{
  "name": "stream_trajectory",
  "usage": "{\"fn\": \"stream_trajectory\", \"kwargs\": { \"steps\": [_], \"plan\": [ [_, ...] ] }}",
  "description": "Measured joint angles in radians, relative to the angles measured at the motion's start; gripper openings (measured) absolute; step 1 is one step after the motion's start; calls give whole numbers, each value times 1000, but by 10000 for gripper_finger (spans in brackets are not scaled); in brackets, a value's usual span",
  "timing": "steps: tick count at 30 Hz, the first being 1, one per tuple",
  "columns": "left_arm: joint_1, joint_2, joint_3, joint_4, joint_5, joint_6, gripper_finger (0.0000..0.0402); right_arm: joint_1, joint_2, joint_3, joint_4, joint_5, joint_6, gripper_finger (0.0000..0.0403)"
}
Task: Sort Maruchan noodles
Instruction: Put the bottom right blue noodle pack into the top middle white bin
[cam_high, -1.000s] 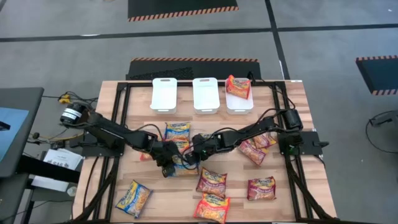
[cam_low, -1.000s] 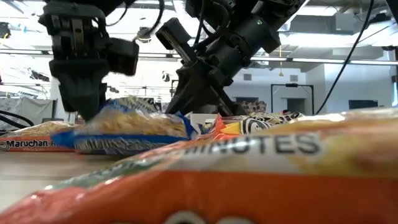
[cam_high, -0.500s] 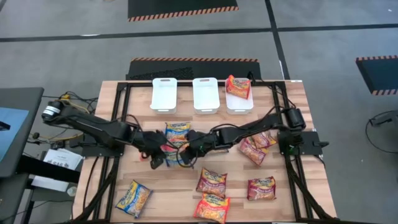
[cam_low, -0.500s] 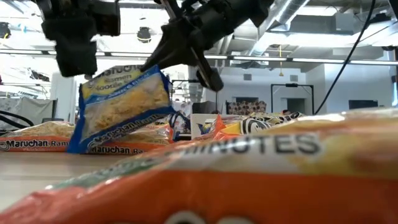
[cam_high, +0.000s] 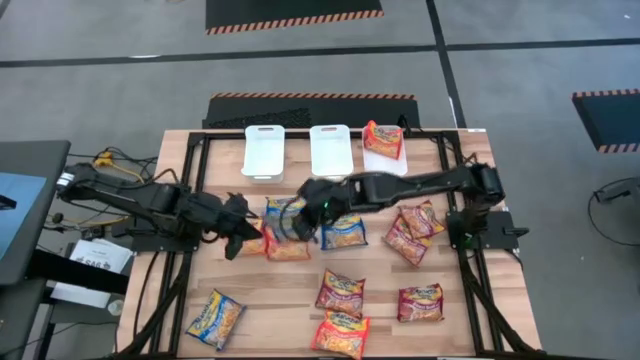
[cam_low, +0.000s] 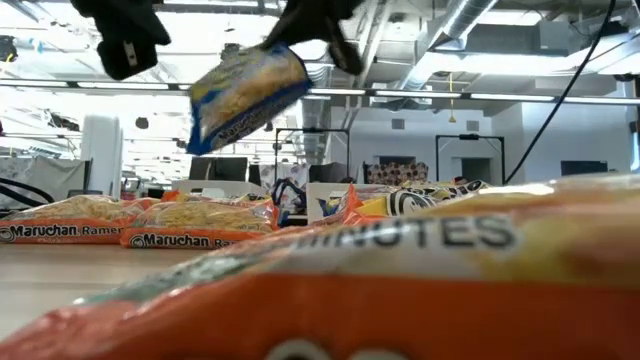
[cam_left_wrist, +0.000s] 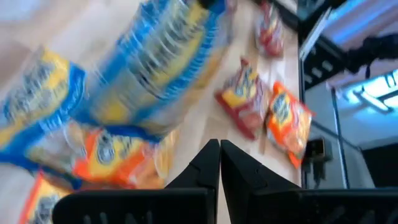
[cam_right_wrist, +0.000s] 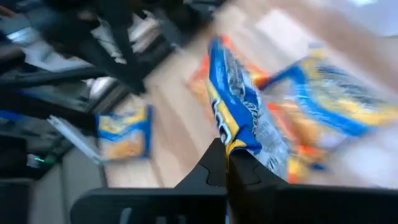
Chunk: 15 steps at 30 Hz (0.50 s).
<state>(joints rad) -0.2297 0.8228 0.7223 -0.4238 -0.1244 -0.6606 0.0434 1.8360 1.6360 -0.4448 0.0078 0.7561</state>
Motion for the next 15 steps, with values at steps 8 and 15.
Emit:
{"fn": "stream_trajectory", "kwargs": {
  "steps": [8, 15],
  "plan": [
    [36, -88, 2, -4, -116, 58, 0, -163, -112, 7, -93, 3, -170, 5],
    [106, -125, 0, -5, -178, 129, 0, -376, -186, 8, -149, -14, -352, 5]
  ]
}}
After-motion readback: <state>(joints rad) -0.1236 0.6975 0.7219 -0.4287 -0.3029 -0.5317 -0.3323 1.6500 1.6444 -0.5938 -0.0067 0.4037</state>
